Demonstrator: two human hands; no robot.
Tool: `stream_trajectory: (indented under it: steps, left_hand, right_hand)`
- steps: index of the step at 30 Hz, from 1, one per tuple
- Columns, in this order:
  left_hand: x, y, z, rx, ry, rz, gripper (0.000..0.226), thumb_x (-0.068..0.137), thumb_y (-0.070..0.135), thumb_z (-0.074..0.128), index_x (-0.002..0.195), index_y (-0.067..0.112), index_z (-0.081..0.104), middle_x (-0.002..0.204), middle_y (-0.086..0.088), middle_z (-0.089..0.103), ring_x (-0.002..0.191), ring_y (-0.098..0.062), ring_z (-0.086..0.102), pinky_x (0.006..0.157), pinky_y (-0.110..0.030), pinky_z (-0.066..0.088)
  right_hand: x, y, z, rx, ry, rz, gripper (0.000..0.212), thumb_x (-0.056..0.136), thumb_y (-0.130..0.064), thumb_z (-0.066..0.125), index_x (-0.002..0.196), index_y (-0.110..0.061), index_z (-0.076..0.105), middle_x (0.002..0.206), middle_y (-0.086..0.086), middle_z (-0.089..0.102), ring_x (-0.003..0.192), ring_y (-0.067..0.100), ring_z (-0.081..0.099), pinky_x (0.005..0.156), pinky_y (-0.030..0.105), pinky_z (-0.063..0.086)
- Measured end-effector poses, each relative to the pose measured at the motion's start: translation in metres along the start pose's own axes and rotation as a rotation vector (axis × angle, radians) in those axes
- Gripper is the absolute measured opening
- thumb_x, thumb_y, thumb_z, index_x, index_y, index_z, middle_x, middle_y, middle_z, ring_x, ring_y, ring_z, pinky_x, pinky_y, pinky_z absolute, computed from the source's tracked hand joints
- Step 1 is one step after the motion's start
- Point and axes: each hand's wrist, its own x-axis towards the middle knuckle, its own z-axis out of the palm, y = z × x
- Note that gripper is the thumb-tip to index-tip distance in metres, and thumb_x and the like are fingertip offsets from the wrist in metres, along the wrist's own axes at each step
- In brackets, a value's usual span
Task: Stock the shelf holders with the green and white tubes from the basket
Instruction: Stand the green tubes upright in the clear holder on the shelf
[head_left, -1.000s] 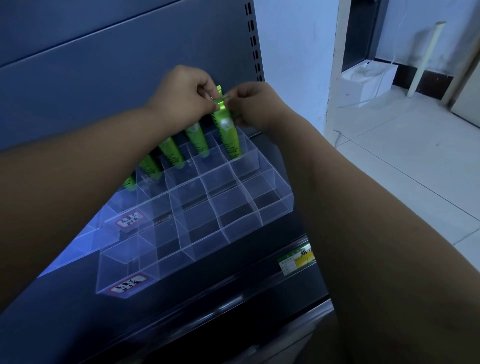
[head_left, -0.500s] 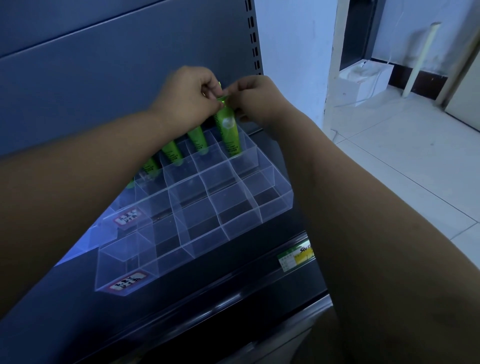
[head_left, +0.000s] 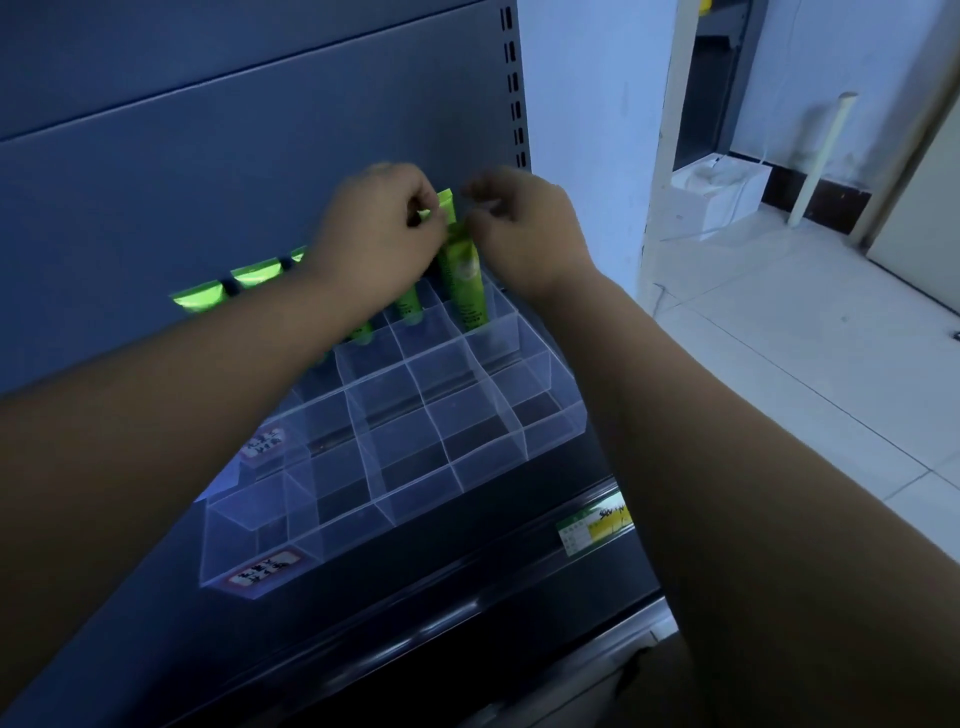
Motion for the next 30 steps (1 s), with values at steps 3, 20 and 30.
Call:
stream_trajectory:
  steps: [3, 20, 30]
  left_hand:
    - [-0.026, 0.007, -0.020, 0.184, 0.110, 0.090, 0.021, 0.097, 0.027, 0.051, 0.104, 0.011, 0.063, 0.108, -0.006, 0.064, 0.098, -0.027, 0.059, 0.081, -0.043, 0.049]
    - [-0.320, -0.009, -0.172, 0.599, 0.109, -0.566, 0.073, 0.104, 0.057, 0.020, 0.154, 0.007, 0.042, 0.163, -0.011, 0.037, 0.152, -0.031, 0.031, 0.123, -0.055, 0.026]
    - [-0.551, -0.019, -0.299, 0.731, 0.214, -1.085, 0.079, 0.102, 0.062, 0.013, 0.155, 0.010, 0.040, 0.161, -0.009, 0.040, 0.152, -0.031, 0.031, 0.121, -0.055, 0.028]
  right_hand:
    - [-0.028, -0.009, 0.005, -0.324, 0.151, -0.233, 0.035, 0.095, -0.028, 0.049, 0.118, -0.011, 0.068, 0.121, 0.009, 0.067, 0.111, 0.031, 0.061, 0.088, 0.044, 0.053]
    - [-0.216, -0.198, 0.097, -0.223, -0.238, -0.448, 0.063, 0.104, -0.048, 0.032, 0.158, -0.014, 0.031, 0.168, 0.003, 0.023, 0.157, 0.020, 0.014, 0.126, 0.042, 0.020]
    - [-0.420, -0.325, 0.210, 0.045, -0.672, -0.700, 0.065, 0.102, -0.052, 0.031, 0.156, -0.016, 0.038, 0.165, 0.000, 0.030, 0.155, 0.019, 0.021, 0.122, 0.044, 0.029]
